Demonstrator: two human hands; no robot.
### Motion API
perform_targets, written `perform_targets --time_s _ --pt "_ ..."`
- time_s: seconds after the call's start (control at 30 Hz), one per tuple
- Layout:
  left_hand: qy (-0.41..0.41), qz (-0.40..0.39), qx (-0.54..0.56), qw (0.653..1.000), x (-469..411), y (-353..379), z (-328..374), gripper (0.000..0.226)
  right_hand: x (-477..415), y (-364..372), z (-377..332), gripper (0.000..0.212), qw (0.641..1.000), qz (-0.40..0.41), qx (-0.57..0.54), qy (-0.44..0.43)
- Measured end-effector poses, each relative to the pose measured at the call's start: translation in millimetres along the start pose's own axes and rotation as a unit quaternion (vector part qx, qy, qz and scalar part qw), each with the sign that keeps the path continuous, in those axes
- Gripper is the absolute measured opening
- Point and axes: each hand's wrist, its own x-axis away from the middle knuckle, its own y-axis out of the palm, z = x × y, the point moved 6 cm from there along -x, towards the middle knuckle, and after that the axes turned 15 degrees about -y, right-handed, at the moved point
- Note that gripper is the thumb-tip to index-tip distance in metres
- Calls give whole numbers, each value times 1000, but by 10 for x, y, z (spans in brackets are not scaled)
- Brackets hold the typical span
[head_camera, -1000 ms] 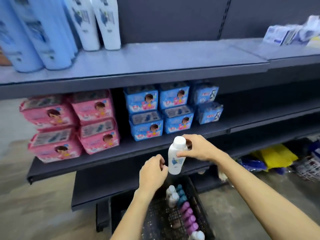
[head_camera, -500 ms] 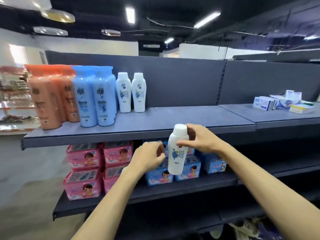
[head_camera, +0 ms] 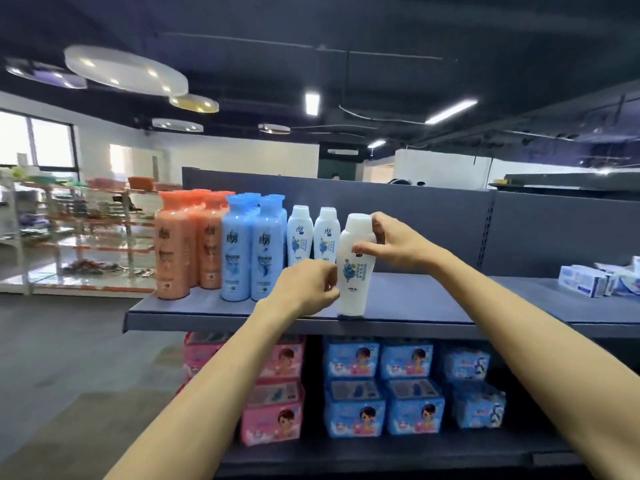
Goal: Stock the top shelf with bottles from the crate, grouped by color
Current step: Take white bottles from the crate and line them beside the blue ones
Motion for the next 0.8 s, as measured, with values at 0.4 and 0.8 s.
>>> perform_targets --time_s 0.4,0.8 --pt "-11 -6 -40 999 -271 -75 -383 10 -400 438 319 44 998 9 -34 43" --pt "7 -9 -37 999 -406 37 -388 10 134 895 238 78 974 195 27 113"
